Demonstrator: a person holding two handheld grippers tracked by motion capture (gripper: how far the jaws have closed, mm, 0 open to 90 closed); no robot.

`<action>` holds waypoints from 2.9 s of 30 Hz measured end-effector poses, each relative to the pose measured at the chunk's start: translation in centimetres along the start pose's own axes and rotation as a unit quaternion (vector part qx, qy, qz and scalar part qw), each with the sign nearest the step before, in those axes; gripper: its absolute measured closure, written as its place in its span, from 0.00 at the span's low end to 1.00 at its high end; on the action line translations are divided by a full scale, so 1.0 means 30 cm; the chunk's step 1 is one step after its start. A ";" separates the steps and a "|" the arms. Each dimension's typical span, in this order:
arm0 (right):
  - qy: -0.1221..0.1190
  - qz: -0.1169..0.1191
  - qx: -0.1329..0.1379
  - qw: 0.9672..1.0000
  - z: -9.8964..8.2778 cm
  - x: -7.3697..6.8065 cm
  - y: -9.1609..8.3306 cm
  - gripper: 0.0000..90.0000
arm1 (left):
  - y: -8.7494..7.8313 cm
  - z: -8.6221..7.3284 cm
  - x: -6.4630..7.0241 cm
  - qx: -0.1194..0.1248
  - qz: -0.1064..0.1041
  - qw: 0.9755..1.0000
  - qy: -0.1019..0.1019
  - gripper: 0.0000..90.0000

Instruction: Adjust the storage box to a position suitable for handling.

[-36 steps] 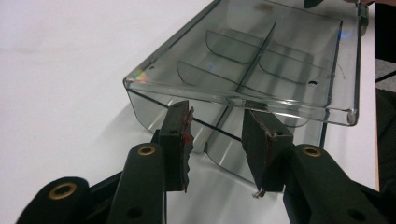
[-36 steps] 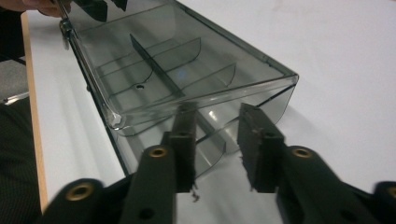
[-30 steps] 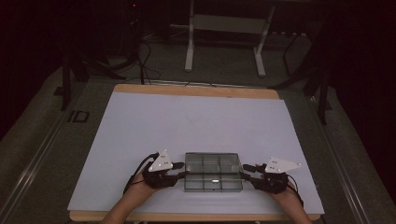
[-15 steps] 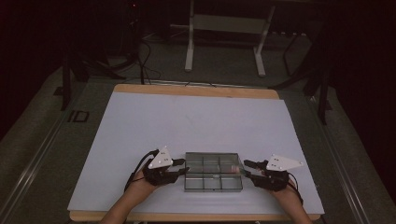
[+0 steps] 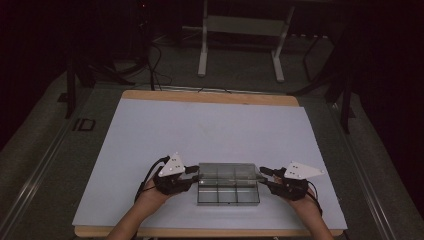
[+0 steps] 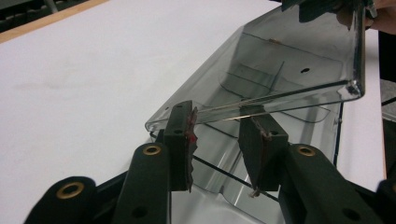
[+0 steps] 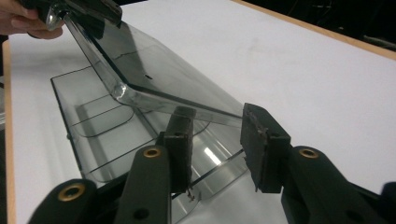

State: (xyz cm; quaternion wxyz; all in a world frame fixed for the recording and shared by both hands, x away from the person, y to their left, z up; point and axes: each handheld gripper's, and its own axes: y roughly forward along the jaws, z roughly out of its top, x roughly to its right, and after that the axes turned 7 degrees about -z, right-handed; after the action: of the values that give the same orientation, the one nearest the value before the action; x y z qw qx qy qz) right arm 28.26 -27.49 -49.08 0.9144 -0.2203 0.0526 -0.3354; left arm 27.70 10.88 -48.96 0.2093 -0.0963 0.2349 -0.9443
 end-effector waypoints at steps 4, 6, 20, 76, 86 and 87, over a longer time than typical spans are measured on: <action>0.001 -0.005 0.006 1.000 0.004 -0.003 0.008 0.76 | 0.000 0.005 0.000 0.004 0.004 1.000 0.002 0.75; 0.000 -0.007 0.006 1.000 0.006 -0.003 0.010 0.77 | 0.000 0.006 -0.001 0.005 0.004 1.000 0.001 0.75; 0.006 -0.041 0.021 0.999 0.040 0.015 0.034 0.84 | 0.021 0.043 -0.027 0.021 0.049 0.999 -0.006 0.82; 0.059 -0.113 -0.002 0.992 0.043 0.044 0.185 0.78 | 0.151 0.035 -0.124 0.034 0.076 0.992 -0.097 0.77; 0.074 -0.114 -0.011 0.991 0.037 0.045 0.204 0.74 | 0.164 0.032 -0.133 0.030 0.079 0.989 -0.118 0.75; 0.077 -0.113 -0.014 0.990 0.036 0.045 0.207 0.72 | 0.166 0.031 -0.134 0.028 0.079 0.989 -0.119 0.74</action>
State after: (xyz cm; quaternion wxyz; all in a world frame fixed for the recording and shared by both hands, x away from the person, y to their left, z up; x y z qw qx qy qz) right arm 33.22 -23.73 -50.77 0.8606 -0.2111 0.1017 -0.4521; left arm 33.29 8.29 -50.89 0.3126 -0.1829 0.1883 -0.9129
